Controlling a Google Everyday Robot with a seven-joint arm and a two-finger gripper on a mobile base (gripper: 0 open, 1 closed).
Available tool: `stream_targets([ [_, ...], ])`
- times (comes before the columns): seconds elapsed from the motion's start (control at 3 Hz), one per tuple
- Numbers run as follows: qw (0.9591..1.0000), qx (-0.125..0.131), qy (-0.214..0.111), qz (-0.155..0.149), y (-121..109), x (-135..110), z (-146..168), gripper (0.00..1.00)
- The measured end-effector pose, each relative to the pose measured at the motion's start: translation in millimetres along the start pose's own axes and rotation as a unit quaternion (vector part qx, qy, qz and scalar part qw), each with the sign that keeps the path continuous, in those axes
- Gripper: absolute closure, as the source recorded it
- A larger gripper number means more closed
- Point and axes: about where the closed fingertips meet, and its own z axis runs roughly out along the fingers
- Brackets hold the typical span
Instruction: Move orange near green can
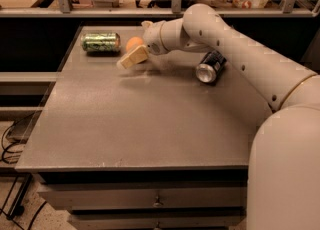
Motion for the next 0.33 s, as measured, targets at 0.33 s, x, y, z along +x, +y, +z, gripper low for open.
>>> stream_targets([
  [0.33, 1.0000, 0.000, 0.000, 0.000, 0.1, 0.0, 0.1, 0.00],
])
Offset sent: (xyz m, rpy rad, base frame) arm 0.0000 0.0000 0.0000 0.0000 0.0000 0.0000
